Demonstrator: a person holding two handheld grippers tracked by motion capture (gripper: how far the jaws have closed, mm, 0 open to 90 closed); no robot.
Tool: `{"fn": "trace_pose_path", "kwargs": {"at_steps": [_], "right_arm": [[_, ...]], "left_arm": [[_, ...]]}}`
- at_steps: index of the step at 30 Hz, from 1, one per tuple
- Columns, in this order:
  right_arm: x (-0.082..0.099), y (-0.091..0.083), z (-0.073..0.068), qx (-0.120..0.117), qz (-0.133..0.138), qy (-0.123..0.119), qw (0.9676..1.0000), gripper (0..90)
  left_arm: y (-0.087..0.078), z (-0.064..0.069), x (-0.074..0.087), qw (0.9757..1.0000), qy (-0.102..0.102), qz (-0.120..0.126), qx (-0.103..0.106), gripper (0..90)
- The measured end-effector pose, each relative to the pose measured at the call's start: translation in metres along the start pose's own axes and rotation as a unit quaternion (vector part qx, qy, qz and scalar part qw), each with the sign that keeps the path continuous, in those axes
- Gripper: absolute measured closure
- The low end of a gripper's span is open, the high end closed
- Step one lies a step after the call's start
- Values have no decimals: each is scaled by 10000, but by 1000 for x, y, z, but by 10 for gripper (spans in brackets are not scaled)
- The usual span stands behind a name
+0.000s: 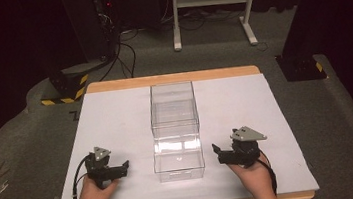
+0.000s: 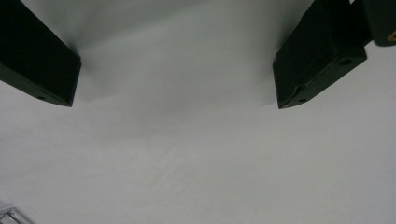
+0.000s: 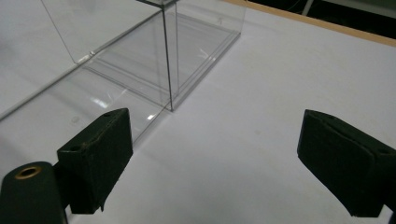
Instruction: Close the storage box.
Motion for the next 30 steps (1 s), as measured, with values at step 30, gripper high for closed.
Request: {"fn": "trace_pose_path", "kwargs": {"at_steps": [30], "right_arm": [[-15,-23,-57,-599,407,-466,9963,113]], "left_arm": [[0,0,0,10000,4,-2,1,12]]}}
Point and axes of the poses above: each handheld gripper's, and its own axes: y roughly forward along the jaws, x roughly out of its underside, z roughly to its right, the point moved 8 cm from there along y, roughly forward along the jaws, and after that the axes turned 15 degrees about -z, right-handed, at the moved point
